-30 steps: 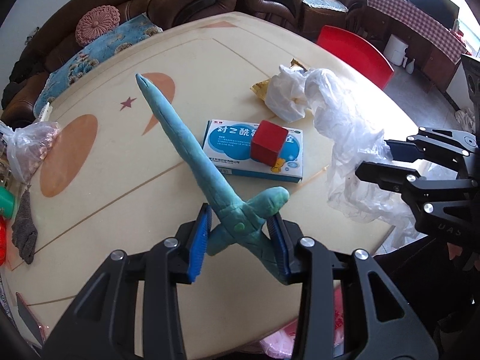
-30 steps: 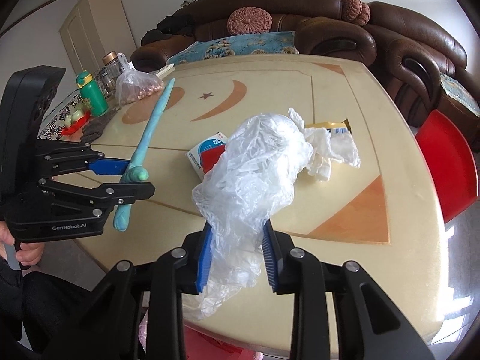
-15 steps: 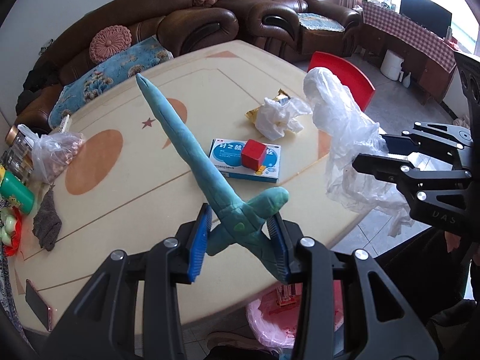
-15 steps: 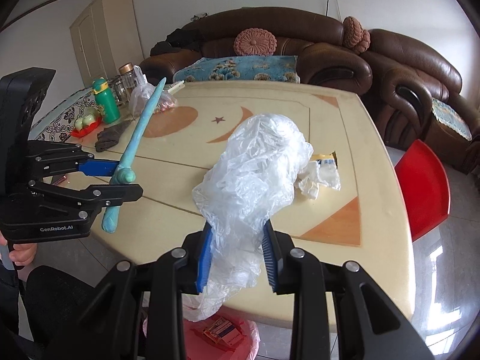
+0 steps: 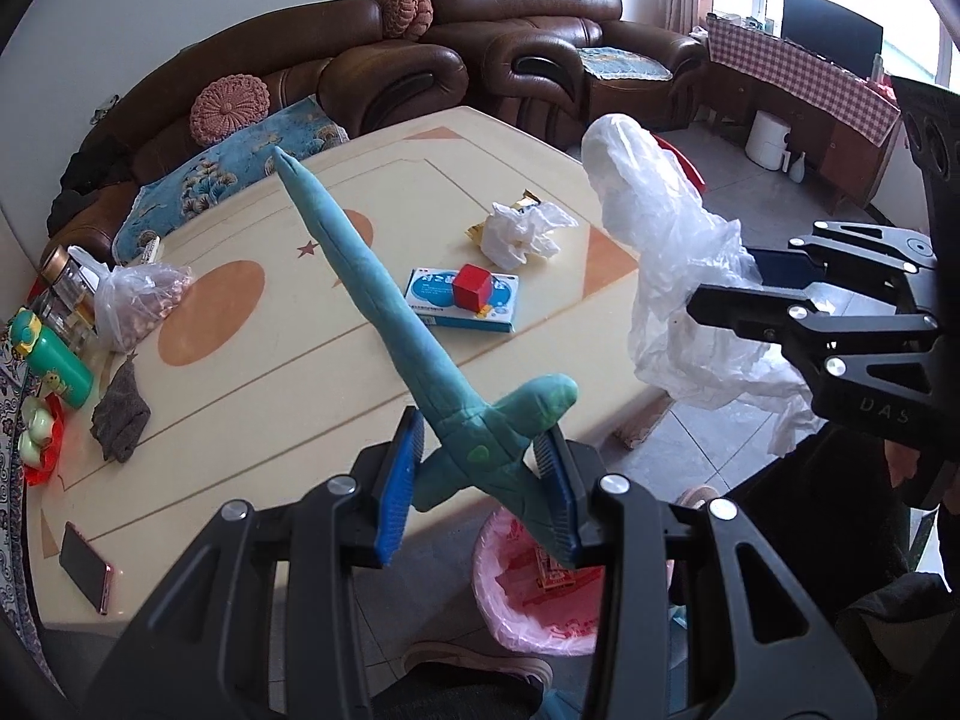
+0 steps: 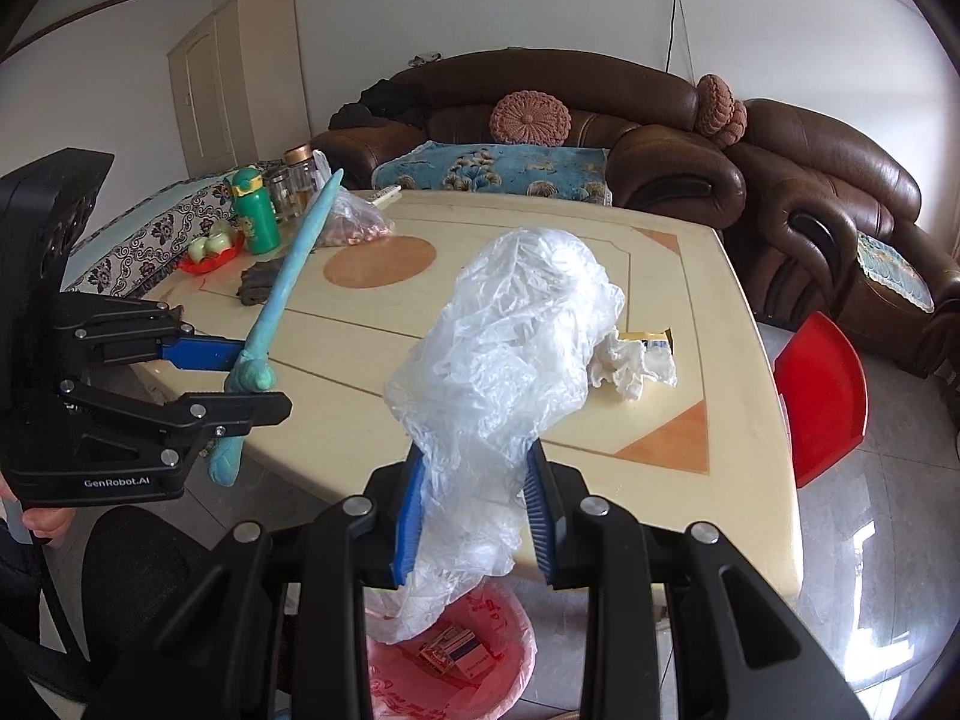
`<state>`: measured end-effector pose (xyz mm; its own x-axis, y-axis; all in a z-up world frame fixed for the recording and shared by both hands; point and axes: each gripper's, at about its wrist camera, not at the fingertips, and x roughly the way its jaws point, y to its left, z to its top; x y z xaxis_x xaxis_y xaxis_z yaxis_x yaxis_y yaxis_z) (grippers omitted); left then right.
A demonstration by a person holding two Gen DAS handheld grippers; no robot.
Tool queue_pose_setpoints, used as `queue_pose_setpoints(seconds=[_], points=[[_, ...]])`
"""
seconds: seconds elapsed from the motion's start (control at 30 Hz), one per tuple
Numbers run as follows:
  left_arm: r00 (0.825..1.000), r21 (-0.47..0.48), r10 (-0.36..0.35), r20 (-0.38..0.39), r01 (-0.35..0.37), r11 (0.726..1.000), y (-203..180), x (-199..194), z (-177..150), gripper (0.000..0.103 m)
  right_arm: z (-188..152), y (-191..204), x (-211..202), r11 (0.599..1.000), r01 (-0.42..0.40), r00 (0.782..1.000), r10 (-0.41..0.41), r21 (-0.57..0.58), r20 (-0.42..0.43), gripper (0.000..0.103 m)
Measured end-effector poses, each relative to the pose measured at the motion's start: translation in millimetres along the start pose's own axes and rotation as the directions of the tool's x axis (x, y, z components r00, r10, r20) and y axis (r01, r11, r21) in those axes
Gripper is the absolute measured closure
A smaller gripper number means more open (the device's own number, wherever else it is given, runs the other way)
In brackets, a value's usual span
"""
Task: Collect trash
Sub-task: 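Lift the plush toy and plastic bag with both tools over the pink bin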
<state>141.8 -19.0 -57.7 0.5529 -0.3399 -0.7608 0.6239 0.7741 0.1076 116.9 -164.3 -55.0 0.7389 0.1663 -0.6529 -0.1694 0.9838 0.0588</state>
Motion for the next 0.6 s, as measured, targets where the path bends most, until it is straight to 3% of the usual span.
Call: queue_pose_setpoints(seconds=[0.23, 0.6], points=[[1.0, 0.017, -0.006, 0.005, 0.006, 1.0, -17, -18, -22, 0.065, -17, 14, -18, 1.0, -0.004, 1.0, 0.004, -0.014, -0.005, 0.074], [0.998, 0.031, -0.044, -0.053, 0.045, 0.998, -39, -10, -53, 0.064, -50, 24, -24, 1.0, -0.014, 0.999, 0.014, -0.003, -0.05, 0.074]])
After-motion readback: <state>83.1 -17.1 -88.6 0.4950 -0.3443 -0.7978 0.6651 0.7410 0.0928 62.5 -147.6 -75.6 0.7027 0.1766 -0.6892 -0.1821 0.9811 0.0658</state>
